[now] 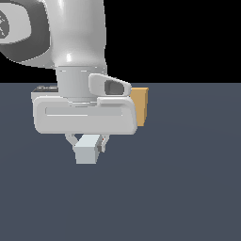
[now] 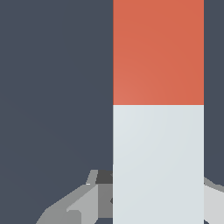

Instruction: Insert the peg into the horizontal hole in a box.

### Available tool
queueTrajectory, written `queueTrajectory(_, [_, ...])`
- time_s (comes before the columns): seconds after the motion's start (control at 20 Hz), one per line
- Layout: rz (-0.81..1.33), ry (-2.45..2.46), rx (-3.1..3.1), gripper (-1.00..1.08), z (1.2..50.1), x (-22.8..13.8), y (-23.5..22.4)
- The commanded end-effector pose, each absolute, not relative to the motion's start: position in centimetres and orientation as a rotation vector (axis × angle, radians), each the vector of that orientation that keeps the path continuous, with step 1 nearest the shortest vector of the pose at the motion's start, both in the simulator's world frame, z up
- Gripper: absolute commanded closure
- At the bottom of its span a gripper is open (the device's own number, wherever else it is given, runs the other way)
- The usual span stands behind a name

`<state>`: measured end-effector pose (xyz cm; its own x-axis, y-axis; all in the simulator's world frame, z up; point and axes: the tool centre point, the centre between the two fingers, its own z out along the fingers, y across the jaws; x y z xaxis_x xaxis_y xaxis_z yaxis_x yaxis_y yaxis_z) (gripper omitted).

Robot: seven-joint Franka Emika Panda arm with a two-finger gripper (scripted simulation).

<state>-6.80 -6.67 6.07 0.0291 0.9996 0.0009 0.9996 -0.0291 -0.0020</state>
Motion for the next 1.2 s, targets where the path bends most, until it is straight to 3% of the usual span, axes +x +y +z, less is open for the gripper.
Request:
queueTrajectory(0.0, [-0.001,-2.155,-2.286,1.08,6.7,-6.5,-4.7])
queueTrajectory(0.65, [0.000,-1.983,-2.437,1.08,9.6,-4.2,5.1])
queueTrajectory(1.15, [0.000,-1.898,-2.504,1.08,11.0,-2.4,9.4])
